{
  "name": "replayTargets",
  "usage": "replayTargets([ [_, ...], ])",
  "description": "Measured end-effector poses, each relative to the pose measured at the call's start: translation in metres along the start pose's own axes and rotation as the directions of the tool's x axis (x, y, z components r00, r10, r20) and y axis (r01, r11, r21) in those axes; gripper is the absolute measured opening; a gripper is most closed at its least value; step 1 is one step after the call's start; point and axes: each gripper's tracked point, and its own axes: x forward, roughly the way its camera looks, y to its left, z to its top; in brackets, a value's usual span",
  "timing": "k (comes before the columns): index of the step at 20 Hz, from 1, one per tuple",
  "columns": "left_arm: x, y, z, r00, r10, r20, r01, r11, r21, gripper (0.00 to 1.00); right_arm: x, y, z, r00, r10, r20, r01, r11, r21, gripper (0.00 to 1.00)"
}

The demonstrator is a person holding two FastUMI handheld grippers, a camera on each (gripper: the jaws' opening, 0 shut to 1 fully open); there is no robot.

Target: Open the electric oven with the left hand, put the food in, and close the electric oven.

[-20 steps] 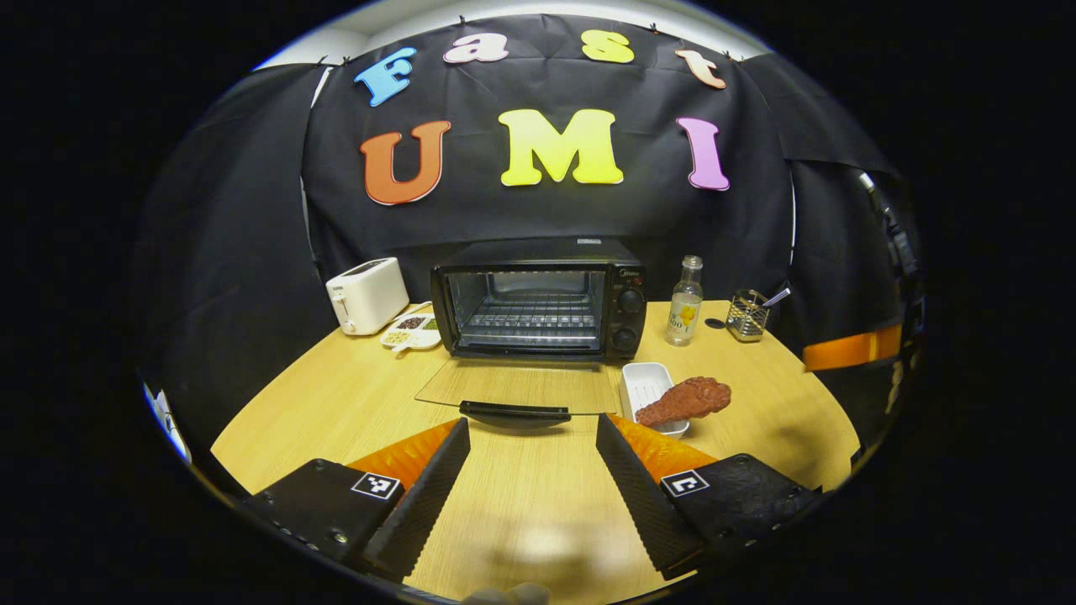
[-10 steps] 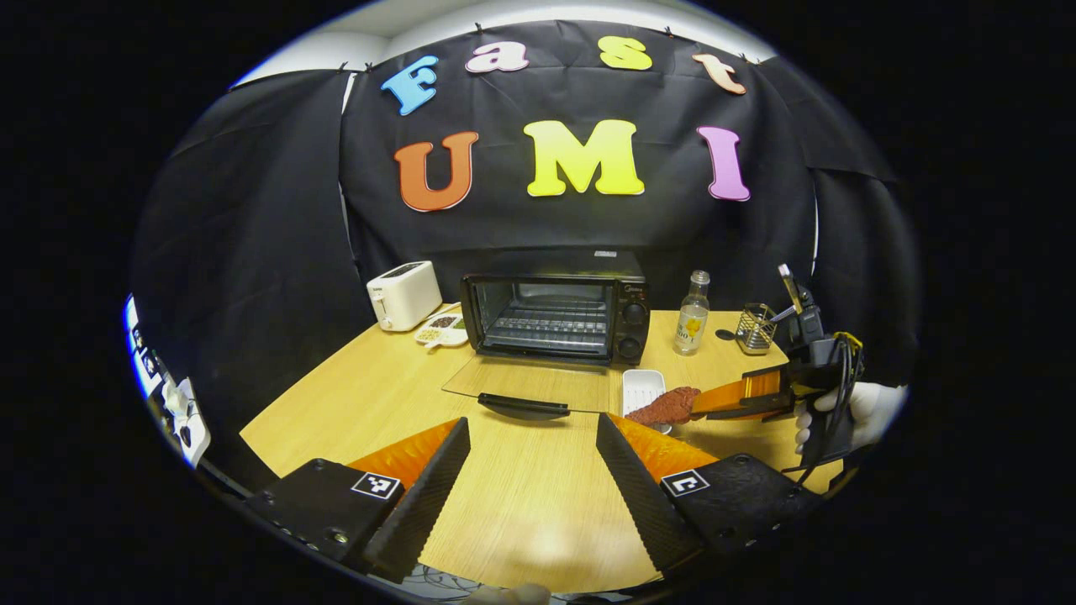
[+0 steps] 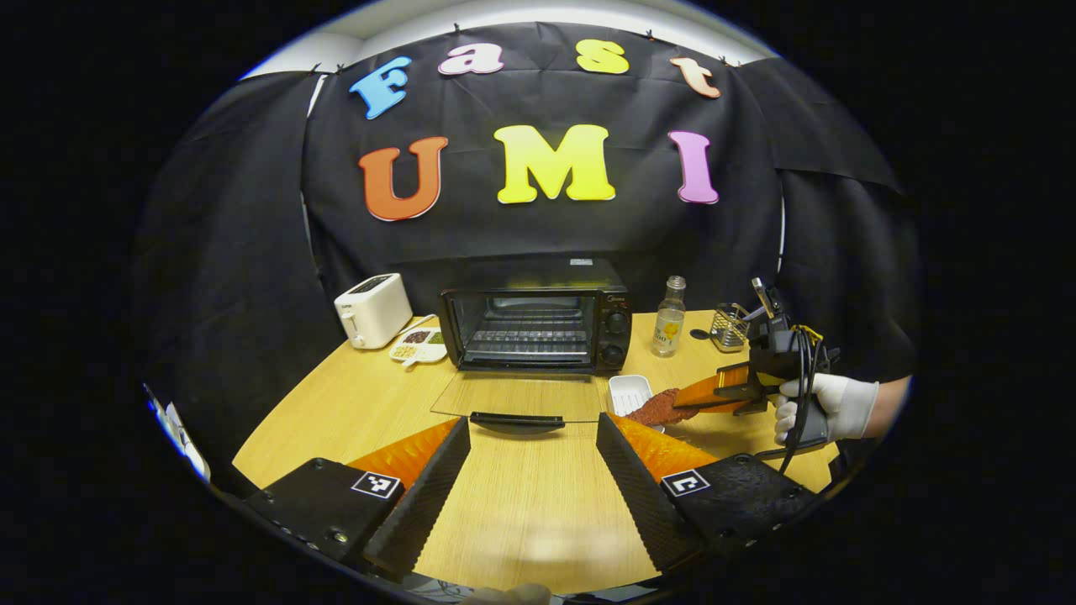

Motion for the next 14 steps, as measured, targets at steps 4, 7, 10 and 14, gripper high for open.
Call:
replayTargets([
  [4,0.004,0.004,0.004,0.997,-0.069,0.025,0.068,0.998,0.010,0.97,-0.022,0.019,0.016,0.993,-0.035,0.111,0.036,0.999,-0.009,0.14],
  [7,0.006,0.010,0.006,0.995,-0.087,0.046,0.086,0.996,0.021,0.97,-0.034,0.051,0.028,0.981,-0.001,0.192,-0.001,1.000,0.011,0.14],
  [10,0.004,0.016,0.005,0.994,-0.093,0.052,0.092,0.996,0.017,0.97,-0.025,0.097,0.039,0.960,0.076,0.269,-0.097,0.993,0.064,0.14],
  [14,0.003,0.033,0.006,0.996,-0.056,0.064,0.055,0.998,0.016,0.97,0.022,0.147,0.044,0.936,0.130,0.327,-0.168,0.981,0.092,0.14],
])
